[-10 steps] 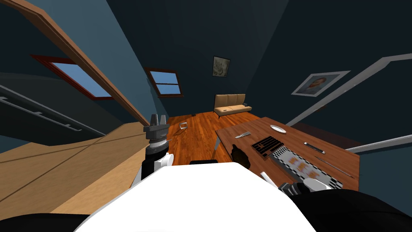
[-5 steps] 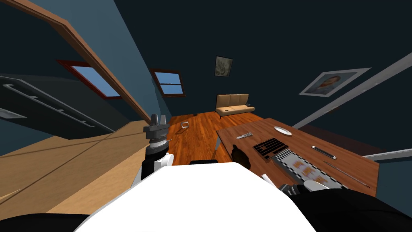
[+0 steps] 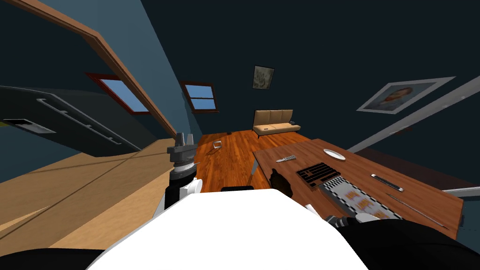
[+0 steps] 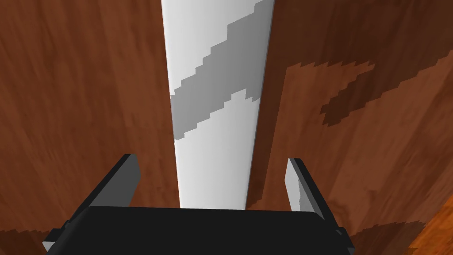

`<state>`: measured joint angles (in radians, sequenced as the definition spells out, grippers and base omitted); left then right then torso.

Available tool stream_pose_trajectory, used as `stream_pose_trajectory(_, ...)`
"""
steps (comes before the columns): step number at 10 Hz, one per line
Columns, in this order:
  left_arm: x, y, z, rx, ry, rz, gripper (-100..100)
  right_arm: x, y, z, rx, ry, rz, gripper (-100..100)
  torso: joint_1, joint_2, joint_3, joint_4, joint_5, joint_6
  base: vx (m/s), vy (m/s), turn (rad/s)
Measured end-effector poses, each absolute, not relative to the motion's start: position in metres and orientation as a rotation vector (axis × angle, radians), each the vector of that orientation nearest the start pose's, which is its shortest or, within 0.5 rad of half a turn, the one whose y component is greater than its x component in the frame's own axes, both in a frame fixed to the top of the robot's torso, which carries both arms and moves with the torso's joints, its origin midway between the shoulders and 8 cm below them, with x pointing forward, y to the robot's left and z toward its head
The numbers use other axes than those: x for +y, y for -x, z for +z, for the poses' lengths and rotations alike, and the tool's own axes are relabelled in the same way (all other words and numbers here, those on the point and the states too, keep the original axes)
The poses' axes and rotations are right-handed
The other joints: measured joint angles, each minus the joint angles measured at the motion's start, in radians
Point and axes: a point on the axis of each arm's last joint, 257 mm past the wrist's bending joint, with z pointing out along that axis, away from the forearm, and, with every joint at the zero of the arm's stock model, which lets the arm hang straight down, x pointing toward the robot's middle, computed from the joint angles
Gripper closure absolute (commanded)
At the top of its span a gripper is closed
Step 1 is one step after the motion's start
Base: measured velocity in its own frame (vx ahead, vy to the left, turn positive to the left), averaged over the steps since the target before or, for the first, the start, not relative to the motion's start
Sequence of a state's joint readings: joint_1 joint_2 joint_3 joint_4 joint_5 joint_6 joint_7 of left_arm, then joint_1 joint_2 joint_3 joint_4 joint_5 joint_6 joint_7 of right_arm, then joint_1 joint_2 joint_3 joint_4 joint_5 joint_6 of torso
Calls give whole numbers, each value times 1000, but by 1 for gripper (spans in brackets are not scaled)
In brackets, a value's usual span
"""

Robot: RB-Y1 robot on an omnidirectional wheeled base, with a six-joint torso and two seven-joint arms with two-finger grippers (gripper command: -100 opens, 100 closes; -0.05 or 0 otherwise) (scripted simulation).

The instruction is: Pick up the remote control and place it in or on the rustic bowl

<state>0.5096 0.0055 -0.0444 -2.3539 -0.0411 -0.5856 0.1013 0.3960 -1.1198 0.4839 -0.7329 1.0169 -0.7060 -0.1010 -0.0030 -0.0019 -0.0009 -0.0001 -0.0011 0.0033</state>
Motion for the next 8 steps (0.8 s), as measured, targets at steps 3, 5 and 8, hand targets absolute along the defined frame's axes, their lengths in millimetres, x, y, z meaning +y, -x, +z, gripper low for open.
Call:
stream_pose_trajectory(3,254,-314,68,514,545,-1447,0,-618,1,-496,3049,327,44,-100,0,1,1,0,0,0,-25,-9,31)
stream_pose_trajectory(5,254,-314,68,514,545,-1448,0,-615,6,-497,3048,307,48,-100,0,1,1,0,0,-1,-45,-11,203)
stream_pose_trajectory(8,254,-314,68,514,545,-1447,0,-610,7,-499,3035,253,56,-100,0,0,0,0,0,0,-21,-5,79)
